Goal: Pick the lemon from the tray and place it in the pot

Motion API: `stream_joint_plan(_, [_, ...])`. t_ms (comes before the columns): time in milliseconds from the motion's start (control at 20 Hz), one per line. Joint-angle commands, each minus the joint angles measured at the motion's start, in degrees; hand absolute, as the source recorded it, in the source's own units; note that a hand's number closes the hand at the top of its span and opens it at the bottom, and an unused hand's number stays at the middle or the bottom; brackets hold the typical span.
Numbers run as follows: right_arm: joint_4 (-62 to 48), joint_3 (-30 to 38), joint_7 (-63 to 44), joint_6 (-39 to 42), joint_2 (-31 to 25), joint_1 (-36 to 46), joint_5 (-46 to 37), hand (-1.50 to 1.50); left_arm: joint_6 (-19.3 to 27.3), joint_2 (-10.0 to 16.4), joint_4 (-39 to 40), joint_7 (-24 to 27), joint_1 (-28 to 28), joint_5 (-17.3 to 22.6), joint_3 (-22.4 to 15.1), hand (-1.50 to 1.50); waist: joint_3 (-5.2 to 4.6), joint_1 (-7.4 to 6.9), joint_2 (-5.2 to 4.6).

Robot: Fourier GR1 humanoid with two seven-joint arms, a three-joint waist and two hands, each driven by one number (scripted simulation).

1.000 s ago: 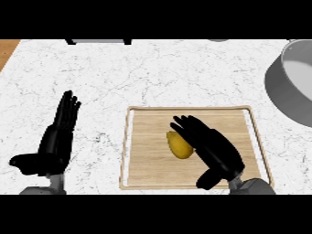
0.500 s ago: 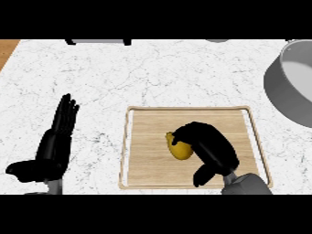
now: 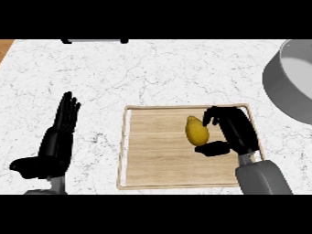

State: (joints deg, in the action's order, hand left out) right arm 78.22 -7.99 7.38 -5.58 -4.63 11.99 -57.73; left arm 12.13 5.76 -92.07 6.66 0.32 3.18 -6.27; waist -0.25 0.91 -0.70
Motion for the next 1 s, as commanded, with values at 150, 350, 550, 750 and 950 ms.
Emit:
stream_joint_plan(150, [-6.5, 20.8, -21.9, -3.5, -2.9, 2.4, 2.4, 1.5, 0.7, 0.1, -0.8, 0.7, -0.1, -0.1, 0.8, 0.0, 0.06, 2.73, -3.17])
stream_joint_plan(350, [-9.6, 29.3, -34.7, -6.1, -6.8, 7.5, 0.5, 1.5, 0.4, 0.3, -1.0, 0.9, -0.2, -0.2, 0.7, 0.0, -0.24, -0.06, -3.61])
stream_joint_plan(550, [-12.8, 34.9, -46.4, -9.0, -12.2, 13.8, -4.4, 1.5, -0.8, 0.3, -1.3, 1.2, -1.3, -0.4, -0.7, 0.0, -0.29, -3.96, -4.08])
stream_joint_plan(750, [-16.4, 37.7, -56.9, -10.1, -19.8, 19.6, -12.2, 1.5, -2.1, 0.0, -1.7, 0.8, -2.0, -0.4, -2.5, 0.0, -0.47, -7.85, -4.49])
stream_joint_plan(950, [-21.5, 38.7, -67.0, -8.6, -25.8, 24.1, -20.2, 1.5, -2.9, -0.2, -1.6, 0.8, -4.0, -0.8, -3.8, 0.0, -0.41, -10.52, -5.26])
